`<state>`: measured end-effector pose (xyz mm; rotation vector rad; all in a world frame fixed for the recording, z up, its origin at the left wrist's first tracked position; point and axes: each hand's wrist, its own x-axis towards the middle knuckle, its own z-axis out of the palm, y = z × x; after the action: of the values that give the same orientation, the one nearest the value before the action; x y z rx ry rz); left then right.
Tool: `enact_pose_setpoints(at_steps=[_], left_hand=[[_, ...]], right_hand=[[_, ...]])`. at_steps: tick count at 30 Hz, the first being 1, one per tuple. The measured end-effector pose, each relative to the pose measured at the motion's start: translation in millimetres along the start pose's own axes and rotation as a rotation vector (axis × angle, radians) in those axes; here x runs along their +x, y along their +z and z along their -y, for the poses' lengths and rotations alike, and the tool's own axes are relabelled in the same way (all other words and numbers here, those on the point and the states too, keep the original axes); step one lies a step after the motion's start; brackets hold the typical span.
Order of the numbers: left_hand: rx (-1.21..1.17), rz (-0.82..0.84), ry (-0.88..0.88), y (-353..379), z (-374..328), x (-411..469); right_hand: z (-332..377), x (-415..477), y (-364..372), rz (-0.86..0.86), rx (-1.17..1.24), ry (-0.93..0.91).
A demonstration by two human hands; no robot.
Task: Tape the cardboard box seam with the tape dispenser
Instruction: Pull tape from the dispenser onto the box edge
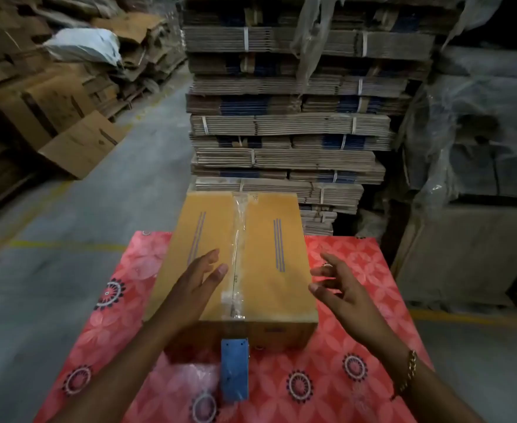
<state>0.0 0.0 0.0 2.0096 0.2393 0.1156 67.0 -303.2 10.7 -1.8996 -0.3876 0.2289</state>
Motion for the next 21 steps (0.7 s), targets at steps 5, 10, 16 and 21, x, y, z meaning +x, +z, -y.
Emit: enact_pose_setpoints(at_steps=[5,10,16,21], left_hand=[[0.12,0.111,-0.003,1,36,10],[0.274,0.243,0.128,-5,73,16],[0.534,0.253,0.435,-1,98,20],[0.7,0.458,0.563,7,105,22]], right_hand=[[-26,-18,31,0.006,-0.009,0.094],[-40,-43,66,-0.057,-0.013,0.203],[-62,-78,122,-0.109,-0.008,0.321],[-76,-99,167,-0.092,-0.111,0.413]])
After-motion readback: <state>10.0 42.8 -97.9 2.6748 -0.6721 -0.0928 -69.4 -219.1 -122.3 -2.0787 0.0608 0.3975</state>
